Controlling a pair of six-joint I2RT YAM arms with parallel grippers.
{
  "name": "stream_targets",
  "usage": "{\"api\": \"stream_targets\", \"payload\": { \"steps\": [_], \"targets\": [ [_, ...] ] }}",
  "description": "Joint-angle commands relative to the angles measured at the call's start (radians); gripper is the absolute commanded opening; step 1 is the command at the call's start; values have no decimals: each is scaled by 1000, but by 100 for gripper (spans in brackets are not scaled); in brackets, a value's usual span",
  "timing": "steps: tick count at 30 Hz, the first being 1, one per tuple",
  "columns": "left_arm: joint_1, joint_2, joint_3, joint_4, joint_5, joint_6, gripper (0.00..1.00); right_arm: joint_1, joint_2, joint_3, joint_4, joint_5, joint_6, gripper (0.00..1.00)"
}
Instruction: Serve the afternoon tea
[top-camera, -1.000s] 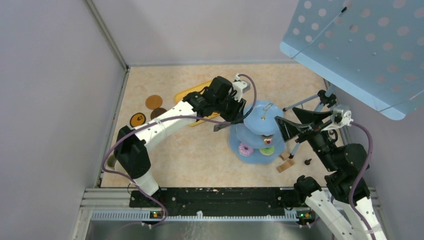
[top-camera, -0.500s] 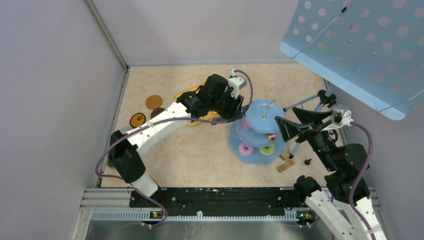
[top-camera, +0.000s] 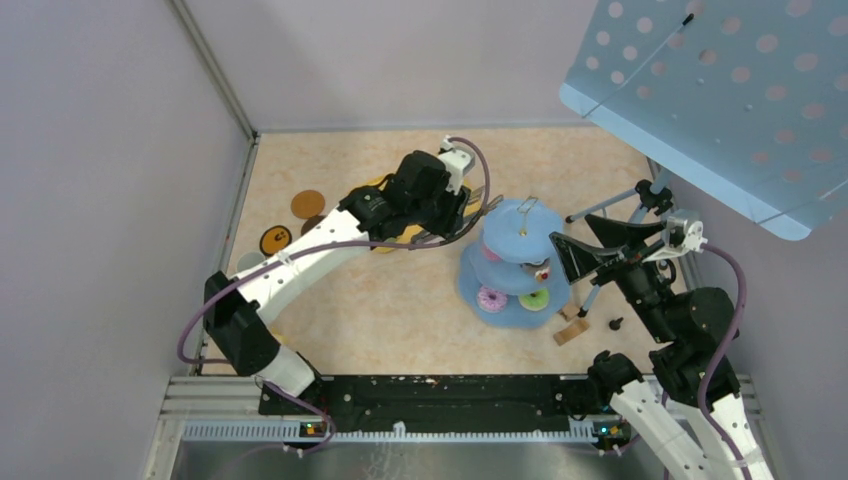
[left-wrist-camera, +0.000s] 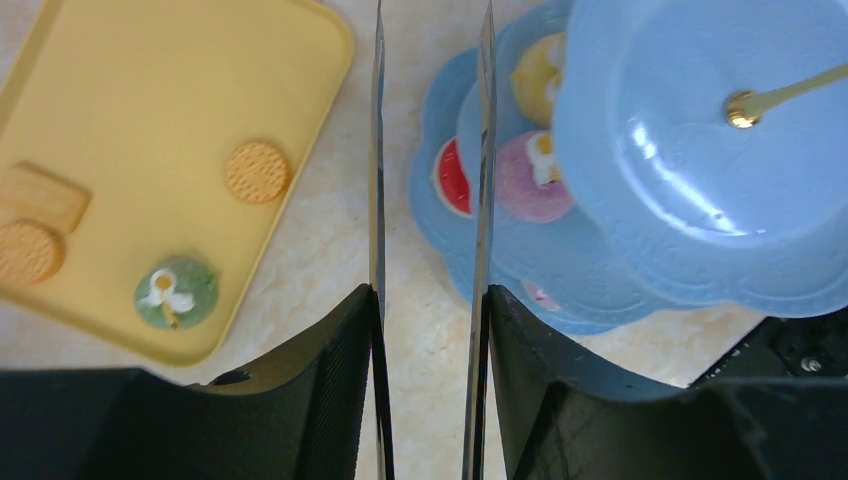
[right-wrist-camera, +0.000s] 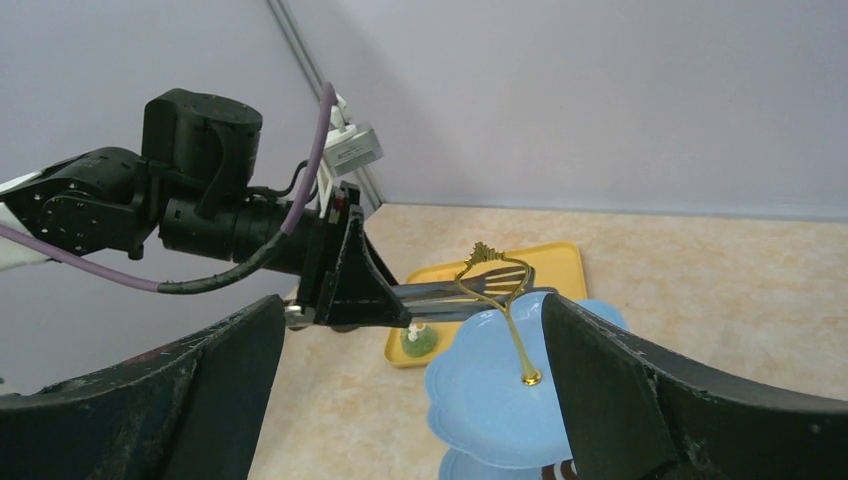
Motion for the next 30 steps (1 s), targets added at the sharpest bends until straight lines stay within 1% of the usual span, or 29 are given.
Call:
{"api": "stream_targets", "payload": {
  "steps": [1, 7, 10, 13, 17, 23, 27, 30],
  "targets": [
    [42, -131, -38, -64, -188, -43, 51, -9, 3, 25, 50, -10, -1, 98],
    [195, -256, -165, -161, -208, -101, 52, -9, 1, 17, 60, -17, -8, 97],
    [244, -292, -248, -195, -262, -113, 53, -8, -2, 7, 62, -20, -9, 97],
    [256, -295, -302, -204, -308, -124, 54, -8, -5, -3, 70, -20, -9, 97],
    [265, -261, -344, -159, -296, -130, 54, -9, 2, -9, 75, -23, -15, 97],
    [266, -196, -356, -84, -294, -125, 55, -9, 5, -6, 70, -21, -22, 97],
    [266, -147, -347, -70, -273, -123, 55, -9, 5, -4, 66, -17, -24, 97],
    [266, -125, -355, -58, -282, -117, 56, -8, 7, -6, 69, -16, -23, 97]
  ]
}}
